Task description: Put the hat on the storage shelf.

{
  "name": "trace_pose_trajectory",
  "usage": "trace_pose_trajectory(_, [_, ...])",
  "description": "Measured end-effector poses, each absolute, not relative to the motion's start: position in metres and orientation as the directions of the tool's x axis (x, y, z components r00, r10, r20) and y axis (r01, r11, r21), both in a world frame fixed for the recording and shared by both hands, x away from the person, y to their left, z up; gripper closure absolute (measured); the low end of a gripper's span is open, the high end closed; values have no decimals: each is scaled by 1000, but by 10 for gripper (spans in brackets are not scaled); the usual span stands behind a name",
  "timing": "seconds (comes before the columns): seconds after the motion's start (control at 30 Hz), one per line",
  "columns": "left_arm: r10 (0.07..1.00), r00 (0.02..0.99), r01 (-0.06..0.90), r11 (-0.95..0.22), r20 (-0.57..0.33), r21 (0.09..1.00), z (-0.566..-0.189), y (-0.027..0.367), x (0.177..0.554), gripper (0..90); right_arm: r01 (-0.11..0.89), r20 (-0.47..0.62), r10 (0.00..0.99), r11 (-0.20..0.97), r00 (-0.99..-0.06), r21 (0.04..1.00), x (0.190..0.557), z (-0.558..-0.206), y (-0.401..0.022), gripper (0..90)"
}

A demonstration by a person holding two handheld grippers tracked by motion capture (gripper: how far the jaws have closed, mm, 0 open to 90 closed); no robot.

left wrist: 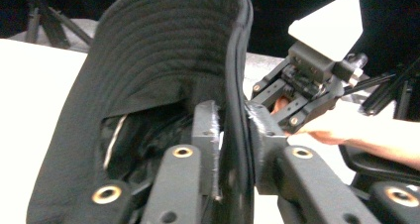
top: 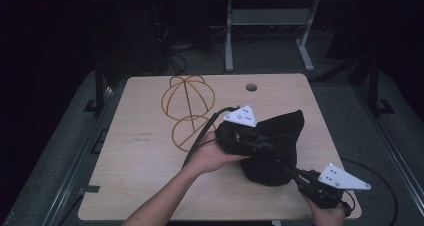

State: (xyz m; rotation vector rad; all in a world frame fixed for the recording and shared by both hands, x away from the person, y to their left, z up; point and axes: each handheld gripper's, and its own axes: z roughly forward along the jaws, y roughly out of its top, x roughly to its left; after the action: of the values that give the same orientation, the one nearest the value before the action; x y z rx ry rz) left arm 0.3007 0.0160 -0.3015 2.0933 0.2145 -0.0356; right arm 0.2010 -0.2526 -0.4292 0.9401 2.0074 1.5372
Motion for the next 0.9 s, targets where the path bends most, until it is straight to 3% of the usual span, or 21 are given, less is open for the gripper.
trace_pose_trajectory(0.43, [184, 982, 132, -526, -39, 840, -301, 39, 292, 572, 243, 39, 741, 169, -670, 955, 202, -415, -265, 851])
trace_pose_trajectory(0.9, [234, 972, 142, -503, -24, 853, -303, 88, 287, 523, 236, 25, 730, 188, -683, 953, 205, -393, -266, 854])
